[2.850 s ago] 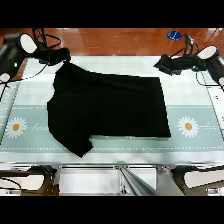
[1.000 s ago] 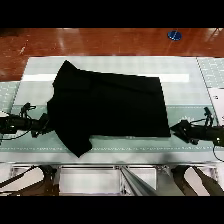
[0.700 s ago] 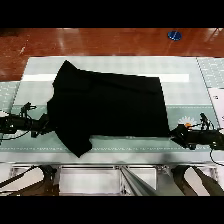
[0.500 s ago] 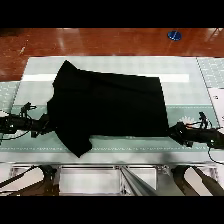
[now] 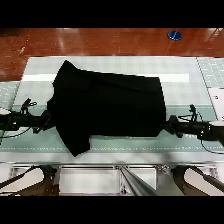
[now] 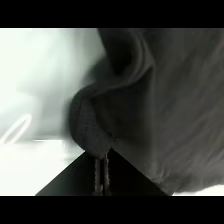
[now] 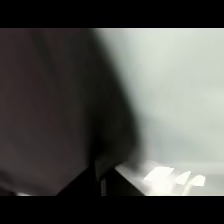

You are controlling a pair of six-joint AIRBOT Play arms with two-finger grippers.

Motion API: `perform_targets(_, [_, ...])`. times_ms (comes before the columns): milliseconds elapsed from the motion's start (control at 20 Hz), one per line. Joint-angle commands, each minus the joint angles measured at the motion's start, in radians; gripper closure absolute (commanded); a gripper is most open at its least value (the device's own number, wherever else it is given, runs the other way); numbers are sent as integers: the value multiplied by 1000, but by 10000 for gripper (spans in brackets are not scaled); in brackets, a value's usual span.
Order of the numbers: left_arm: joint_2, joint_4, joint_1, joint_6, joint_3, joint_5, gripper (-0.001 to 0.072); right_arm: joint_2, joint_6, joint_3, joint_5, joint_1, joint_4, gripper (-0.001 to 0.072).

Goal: Fold the shirts.

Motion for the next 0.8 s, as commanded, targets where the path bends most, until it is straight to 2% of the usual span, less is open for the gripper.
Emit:
perform_targets(0, [21,-151,-10,45,111,-77,690,-2,18,195,108,89,33,694])
perform_targets(200, [114,-320,-10,52,441,-152,690,77,183,679,191,93,-70,695])
perform_targets(250, [145,-309,-13,60,542,-148,690,90,219,819,208,93,-124,695])
perform_targets(350, [193,-252,-18,57,731,-151,690,107,259,1080,253,83,-179,695])
perform_targets(500, [257,-182,-13,1,971,-147,690,135,322,1402,295,53,-238,695])
perform_targets(650, [321,-65,-10,-2,1122,-148,690,195,355,1543,328,53,-283,695])
perform_targets(750, [400,48,-11,-44,1142,-148,690,267,356,1550,359,53,-351,695])
